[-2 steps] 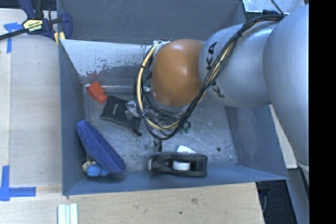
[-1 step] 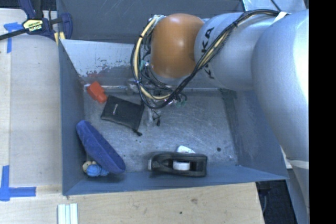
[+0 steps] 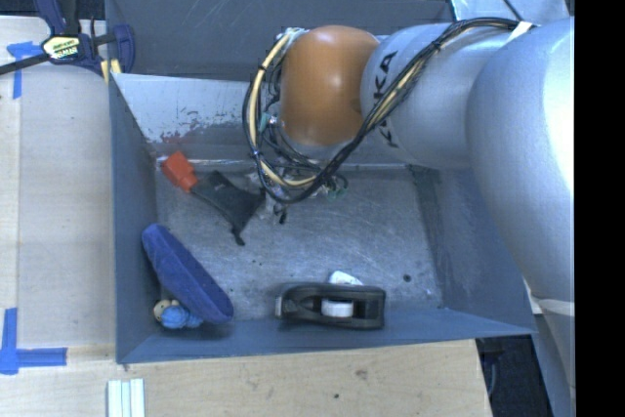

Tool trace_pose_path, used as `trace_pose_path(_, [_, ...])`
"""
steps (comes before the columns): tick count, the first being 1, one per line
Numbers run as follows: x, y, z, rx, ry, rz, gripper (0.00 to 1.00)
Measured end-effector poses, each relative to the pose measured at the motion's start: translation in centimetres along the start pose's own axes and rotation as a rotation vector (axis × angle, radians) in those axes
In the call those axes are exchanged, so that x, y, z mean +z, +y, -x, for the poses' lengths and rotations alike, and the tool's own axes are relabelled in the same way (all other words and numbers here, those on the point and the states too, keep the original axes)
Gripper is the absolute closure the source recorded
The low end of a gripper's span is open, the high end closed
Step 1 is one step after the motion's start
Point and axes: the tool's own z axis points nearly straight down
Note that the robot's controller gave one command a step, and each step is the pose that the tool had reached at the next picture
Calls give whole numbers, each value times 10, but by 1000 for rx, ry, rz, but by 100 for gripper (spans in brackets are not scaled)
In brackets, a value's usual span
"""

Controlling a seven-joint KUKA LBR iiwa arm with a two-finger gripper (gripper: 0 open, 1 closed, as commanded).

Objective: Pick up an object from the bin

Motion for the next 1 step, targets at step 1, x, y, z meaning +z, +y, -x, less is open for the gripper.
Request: trace_pose_path(1, [-142,23,-43,-55,-1,-1,100])
